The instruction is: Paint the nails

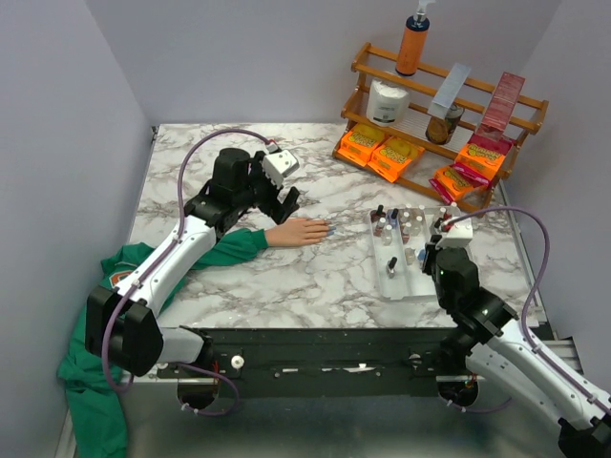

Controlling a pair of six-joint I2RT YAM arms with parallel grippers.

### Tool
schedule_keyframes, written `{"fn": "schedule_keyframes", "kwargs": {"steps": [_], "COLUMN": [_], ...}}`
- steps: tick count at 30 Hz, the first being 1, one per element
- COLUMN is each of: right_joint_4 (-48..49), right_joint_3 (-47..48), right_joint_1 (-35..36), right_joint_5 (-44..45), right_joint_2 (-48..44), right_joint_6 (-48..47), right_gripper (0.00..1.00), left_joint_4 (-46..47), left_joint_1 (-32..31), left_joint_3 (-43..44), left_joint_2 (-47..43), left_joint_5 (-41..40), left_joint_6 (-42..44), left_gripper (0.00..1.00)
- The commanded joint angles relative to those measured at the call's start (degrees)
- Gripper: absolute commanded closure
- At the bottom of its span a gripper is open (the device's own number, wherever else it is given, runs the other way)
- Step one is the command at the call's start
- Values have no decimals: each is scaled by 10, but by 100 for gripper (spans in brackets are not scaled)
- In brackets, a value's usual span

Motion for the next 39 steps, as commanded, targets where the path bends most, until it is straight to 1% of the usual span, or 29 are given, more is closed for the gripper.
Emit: {"fn": "schedule_keyframes", "kwargs": {"steps": [1, 3, 7, 10, 11, 13, 14, 16, 17, 21, 25, 31, 34, 39], "right_joint_4": [77, 108, 156, 184, 198, 216, 238, 255, 267, 285, 296, 345, 361, 406], "right_joint_3": [-11, -10, -8, -2, -1, -3, -4, -4, -1, 5, -8, -30, -37, -53], "right_joint_1": [-2, -2, -5, -29, -53, -77, -103, -126, -149, -200, -215, -223, -231, -244], "right_joint_5": [21, -2, -10, -22, -48, -82, -116, -146, -180, -247, -258, -271, -251, -229], "right_joint_2": [20, 26, 35, 57, 64, 83, 90, 108, 126, 175, 209, 248, 275, 288], "right_joint_6": [-106, -117, -126, -166, -172, -180, -182, -184, -184, -168, -144, -117, -112, -106], "right_gripper": [99, 99, 99, 99, 99, 99, 99, 99, 99, 99, 99, 99, 99, 99], "left_joint_4": [37, 42, 45, 46, 45, 44, 44, 44, 44, 42, 40, 36, 34, 31], "left_joint_1": [10, 13, 16, 18, 18, 20, 20, 21, 21, 23, 25, 30, 32, 37], "left_joint_3": [-14, -16, -13, -10, -8, -5, -4, -3, -3, -3, -2, 9, 15, 22], "left_joint_2": [-5, 1, 14, 19, 23, 25, 27, 30, 31, 35, 37, 51, 56, 60], "left_joint_5": [28, 31, 36, 40, 44, 46, 47, 48, 48, 48, 47, 50, 53, 58], "left_joint_6": [3, 2, 2, 2, 2, 1, 2, 1, 2, 3, 8, 10, 10, 9], "left_gripper": [1, 1, 1, 1, 1, 1, 1, 1, 1, 1, 1, 1, 1, 1]}}
